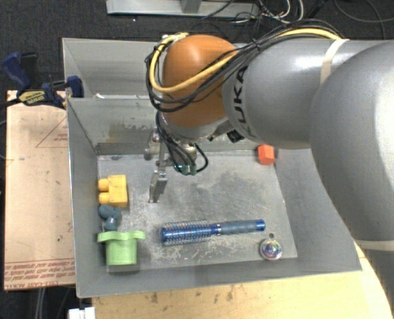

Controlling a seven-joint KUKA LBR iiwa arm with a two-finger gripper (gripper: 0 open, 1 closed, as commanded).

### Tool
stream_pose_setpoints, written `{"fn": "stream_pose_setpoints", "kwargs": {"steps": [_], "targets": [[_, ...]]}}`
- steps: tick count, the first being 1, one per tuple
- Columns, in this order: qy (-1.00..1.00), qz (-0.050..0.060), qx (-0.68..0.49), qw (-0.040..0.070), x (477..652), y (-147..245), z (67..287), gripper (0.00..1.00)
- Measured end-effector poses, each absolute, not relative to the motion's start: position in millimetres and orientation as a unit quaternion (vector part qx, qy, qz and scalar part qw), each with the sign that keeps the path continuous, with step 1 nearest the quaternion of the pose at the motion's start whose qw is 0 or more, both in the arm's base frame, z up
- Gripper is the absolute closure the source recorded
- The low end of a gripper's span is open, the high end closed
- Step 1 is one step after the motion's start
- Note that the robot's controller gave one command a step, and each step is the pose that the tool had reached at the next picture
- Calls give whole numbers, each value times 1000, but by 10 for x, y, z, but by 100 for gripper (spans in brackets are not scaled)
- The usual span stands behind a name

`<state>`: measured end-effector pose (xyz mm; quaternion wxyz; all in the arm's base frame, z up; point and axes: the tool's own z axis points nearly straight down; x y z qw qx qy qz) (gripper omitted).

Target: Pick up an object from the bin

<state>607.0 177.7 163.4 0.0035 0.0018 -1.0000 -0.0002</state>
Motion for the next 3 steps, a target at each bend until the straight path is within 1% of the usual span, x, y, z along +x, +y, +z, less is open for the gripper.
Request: {"fn": "stream_pose_setpoints", "kwargs": {"steps": [1, 2, 3], "targets": [[-1000, -1, -30, -5, 6164, 2414, 841, 0], [-995, 0, -104, -1, 6199, 2510, 1004, 0], [-988, -1, -157, -1, 6179, 2461, 1169, 0]]}}
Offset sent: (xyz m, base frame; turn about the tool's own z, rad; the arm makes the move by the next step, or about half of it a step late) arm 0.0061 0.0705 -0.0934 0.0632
